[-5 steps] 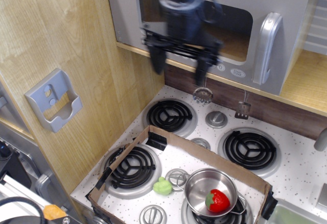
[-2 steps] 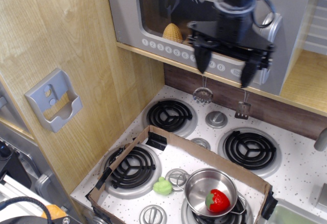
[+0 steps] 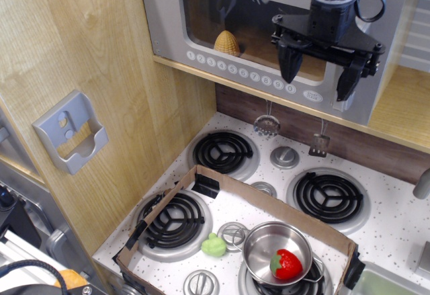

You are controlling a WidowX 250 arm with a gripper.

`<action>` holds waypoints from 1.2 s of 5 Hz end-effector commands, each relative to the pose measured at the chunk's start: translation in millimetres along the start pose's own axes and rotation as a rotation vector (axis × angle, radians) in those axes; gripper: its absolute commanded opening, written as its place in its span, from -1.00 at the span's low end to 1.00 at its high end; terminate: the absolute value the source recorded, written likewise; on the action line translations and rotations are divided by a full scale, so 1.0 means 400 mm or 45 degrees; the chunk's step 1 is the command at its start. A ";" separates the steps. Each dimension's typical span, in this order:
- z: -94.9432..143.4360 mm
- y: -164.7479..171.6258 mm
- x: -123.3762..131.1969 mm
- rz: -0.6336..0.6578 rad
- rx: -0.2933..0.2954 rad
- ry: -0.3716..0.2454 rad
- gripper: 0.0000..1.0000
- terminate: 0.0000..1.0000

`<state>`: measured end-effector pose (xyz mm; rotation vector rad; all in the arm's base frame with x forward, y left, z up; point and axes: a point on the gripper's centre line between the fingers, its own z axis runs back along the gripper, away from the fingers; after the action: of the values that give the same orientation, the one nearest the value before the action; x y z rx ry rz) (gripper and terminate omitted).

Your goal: Open microwave

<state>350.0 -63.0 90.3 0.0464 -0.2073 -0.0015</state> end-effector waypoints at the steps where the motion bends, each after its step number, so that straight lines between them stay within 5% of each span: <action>1: 0.042 -0.021 0.061 -0.037 -0.019 -0.084 1.00 -1.00; 2: 0.044 -0.023 0.066 -0.030 -0.028 -0.102 1.00 -1.00; 3: 0.040 -0.019 0.060 -0.013 -0.024 -0.117 -1.00 -1.00; 6: 0.020 0.007 -0.046 0.188 -0.002 -0.095 -1.00 -1.00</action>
<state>324.4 -59.7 81.0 0.0374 -0.2399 0.1441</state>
